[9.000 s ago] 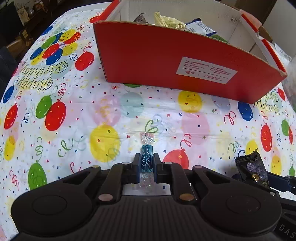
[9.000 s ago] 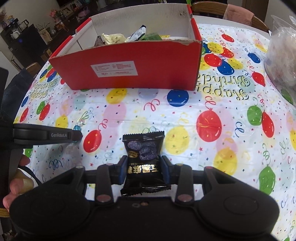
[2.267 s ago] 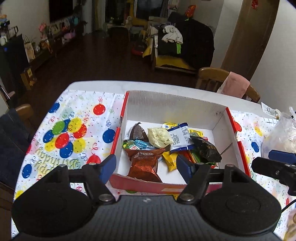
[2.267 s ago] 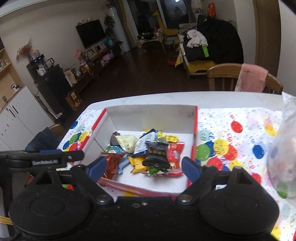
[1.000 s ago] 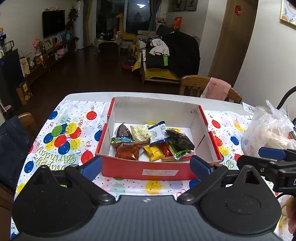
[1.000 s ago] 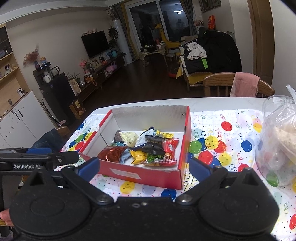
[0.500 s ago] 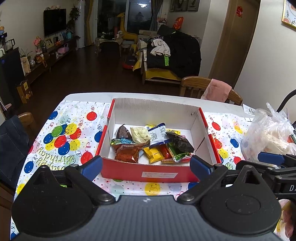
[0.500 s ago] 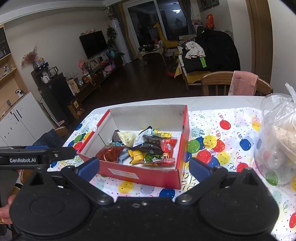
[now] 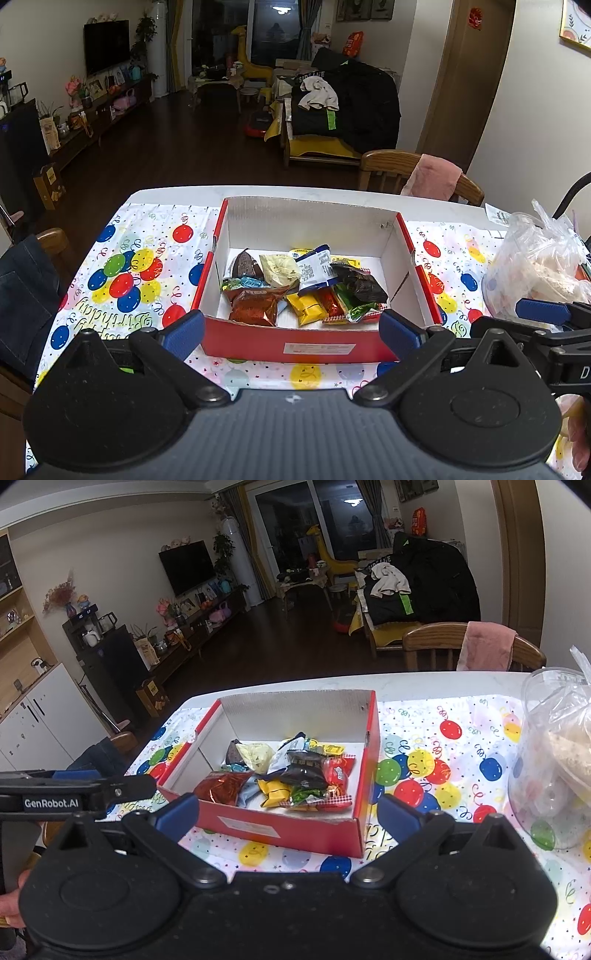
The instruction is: Organize snacks
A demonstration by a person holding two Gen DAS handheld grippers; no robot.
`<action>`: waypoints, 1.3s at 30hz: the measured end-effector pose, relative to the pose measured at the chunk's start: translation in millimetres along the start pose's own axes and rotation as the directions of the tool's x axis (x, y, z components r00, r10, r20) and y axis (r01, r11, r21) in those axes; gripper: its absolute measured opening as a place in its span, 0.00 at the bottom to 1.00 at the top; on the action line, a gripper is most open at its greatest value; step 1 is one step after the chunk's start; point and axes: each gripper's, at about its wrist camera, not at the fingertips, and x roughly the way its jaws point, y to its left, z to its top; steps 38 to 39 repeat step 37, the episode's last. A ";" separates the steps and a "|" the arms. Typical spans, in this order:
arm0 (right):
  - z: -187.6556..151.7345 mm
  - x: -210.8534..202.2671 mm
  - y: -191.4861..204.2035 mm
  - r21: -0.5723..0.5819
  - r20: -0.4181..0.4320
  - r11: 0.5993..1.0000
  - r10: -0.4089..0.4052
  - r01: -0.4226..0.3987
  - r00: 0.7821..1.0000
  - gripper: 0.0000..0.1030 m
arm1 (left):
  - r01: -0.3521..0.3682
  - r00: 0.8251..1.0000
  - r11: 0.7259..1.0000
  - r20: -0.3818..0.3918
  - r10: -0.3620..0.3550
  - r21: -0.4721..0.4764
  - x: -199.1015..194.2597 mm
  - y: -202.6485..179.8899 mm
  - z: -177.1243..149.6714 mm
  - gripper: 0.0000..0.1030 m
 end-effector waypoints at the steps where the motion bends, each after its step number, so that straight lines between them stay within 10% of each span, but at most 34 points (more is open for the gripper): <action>1: 0.5 -0.3 0.5 0.000 0.001 1.000 0.000 0.000 1.000 1.00 | 0.001 1.000 1.000 0.001 -0.001 -0.001 -0.1 0.0 0.0 0.98; 39: 0.4 -2.2 -8.3 0.015 -0.009 1.000 -0.022 0.022 1.000 1.00 | 0.004 1.000 1.000 0.000 -0.004 0.021 2.6 -4.5 6.2 0.98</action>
